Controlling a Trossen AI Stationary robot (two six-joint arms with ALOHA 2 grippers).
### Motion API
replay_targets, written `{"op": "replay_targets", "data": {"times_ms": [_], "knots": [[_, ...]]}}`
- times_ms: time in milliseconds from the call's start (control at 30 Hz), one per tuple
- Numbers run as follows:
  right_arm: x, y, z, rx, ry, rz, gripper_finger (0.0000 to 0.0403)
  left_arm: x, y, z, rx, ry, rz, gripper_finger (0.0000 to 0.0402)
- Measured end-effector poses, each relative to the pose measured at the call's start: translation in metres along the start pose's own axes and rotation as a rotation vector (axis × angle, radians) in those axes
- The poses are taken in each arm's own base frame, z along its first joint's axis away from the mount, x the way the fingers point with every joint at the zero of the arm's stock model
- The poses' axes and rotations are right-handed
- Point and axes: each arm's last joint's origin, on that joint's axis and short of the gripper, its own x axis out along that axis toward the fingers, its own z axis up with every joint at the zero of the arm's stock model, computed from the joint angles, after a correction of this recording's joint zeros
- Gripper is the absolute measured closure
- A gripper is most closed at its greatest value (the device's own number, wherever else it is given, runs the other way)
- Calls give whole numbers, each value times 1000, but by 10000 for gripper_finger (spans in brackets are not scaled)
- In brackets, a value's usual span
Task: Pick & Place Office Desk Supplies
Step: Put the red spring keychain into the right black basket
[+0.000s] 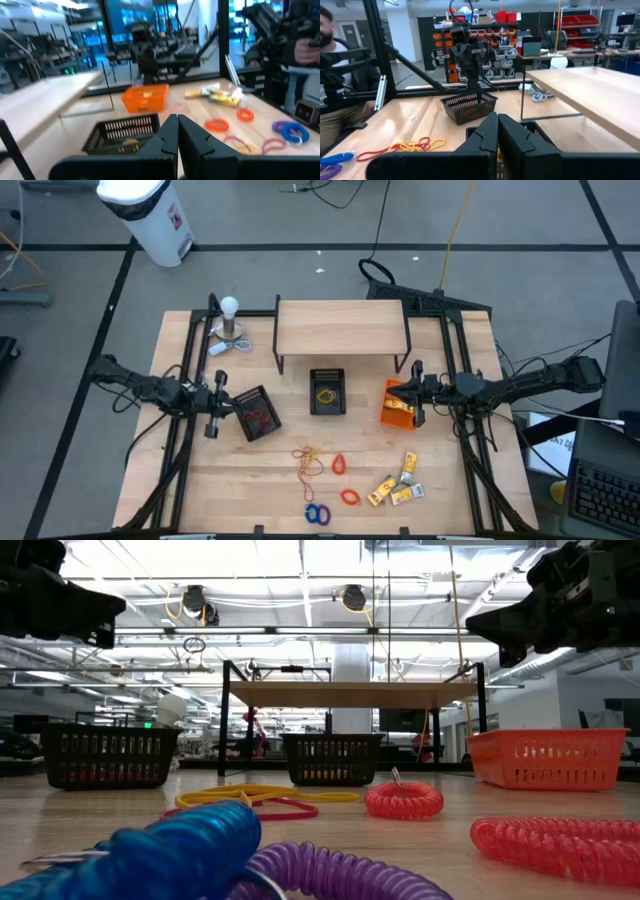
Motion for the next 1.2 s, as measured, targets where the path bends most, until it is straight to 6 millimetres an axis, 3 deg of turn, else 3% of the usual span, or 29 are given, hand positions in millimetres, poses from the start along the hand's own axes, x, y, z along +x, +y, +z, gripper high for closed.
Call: {"op": "replay_targets", "data": {"times_ms": [467,667,933,1200], "knots": [[2,-1,-3,13,18,-46,403,2,5,-4,-54,35,9,398],[2,-1,-4,37,29,-47,403,3,4,-5,-56,46,-74,399],[2,0,7,105,-89,-32,400,3,6,-6,-76,51,-50,395],[7,1,6,91,-20,-42,387,4,8,-8,-73,73,-29,394]]}}
